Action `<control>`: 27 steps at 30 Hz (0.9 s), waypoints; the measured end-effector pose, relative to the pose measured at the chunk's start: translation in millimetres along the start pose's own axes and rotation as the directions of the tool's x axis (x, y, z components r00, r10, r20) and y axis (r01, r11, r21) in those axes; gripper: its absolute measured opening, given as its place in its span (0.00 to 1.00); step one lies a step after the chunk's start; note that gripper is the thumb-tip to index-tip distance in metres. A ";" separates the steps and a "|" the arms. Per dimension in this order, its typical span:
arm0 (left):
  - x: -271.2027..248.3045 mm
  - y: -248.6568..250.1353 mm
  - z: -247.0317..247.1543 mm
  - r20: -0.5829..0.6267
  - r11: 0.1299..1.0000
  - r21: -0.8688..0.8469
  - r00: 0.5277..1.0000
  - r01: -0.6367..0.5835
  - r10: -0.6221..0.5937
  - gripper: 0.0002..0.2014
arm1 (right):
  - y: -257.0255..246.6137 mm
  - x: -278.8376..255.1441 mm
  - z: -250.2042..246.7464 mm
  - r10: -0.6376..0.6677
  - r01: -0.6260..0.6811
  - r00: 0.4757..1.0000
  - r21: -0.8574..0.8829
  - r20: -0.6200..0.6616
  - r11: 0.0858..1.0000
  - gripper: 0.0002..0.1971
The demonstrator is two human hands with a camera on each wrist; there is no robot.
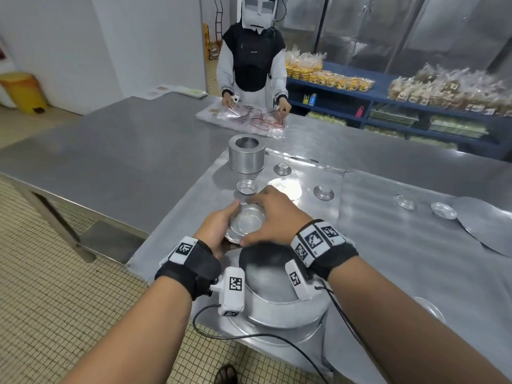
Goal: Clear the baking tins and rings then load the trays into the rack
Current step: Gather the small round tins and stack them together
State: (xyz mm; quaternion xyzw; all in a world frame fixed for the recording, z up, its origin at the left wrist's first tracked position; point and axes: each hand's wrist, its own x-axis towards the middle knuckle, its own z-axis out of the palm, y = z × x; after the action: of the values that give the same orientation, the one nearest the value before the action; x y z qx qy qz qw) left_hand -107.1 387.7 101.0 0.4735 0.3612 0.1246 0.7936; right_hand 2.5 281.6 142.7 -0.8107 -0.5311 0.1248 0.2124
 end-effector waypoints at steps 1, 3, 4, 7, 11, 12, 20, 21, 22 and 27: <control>-2.6 -2.5 -0.5 0.011 1.000 -0.001 1.000 -0.003 0.003 0.12 | -2.6 -1.7 4.2 -0.009 0.009 1.000 -0.007 0.014 1.000 0.47; -6.2 -7.9 -1.9 0.007 0.999 0.012 0.999 -0.032 0.032 0.08 | -7.4 -4.8 10.1 -0.013 0.013 0.999 -0.013 0.038 1.000 0.49; -6.2 -10.2 -3.5 -0.012 0.999 0.027 0.999 -0.041 0.041 0.11 | -9.8 -5.7 12.5 -0.009 0.009 0.999 -0.019 0.044 1.000 0.50; -5.3 -11.7 -8.0 -0.059 0.995 0.072 0.996 -0.066 0.070 0.17 | -14.4 -3.0 19.7 0.006 -0.002 0.998 -0.058 0.057 0.998 0.50; 7.2 -3.8 -17.1 -0.112 0.992 0.101 0.990 -0.080 0.091 0.16 | -22.0 10.7 23.3 0.018 -0.010 0.996 -0.095 0.087 0.995 0.42; 12.1 -0.7 -20.5 -0.116 0.990 0.115 0.989 -0.083 0.096 0.16 | -24.0 16.4 21.5 0.025 -0.014 0.994 -0.102 0.104 0.995 0.41; 64.2 32.3 -51.2 -0.128 0.991 0.112 0.988 -0.072 0.086 0.17 | -7.0 99.9 1.6 0.166 -0.131 0.963 -0.170 0.213 0.977 0.40; 74.4 35.8 -56.3 -0.127 0.989 0.129 0.988 -0.067 0.084 0.17 | -2.3 114.5 2.2 0.189 -0.151 0.961 -0.187 0.202 0.971 0.36; 84.0 39.3 -61.1 -0.124 0.986 0.157 0.989 -0.062 0.082 0.18 | 3.0 128.8 3.6 0.214 -0.178 0.958 -0.192 0.190 0.965 0.34; 131.4 52.3 -85.8 -0.099 0.958 0.282 0.992 -0.043 0.074 0.20 | 37.0 198.1 21.6 0.367 -0.340 0.923 -0.200 0.116 0.919 0.26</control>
State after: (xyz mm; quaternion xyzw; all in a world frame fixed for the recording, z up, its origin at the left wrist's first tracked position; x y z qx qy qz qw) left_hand -65.8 542.7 60.2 0.5838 0.4038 0.1212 0.6938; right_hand 103.3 454.4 110.7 -0.8971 -0.3992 0.1750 0.0727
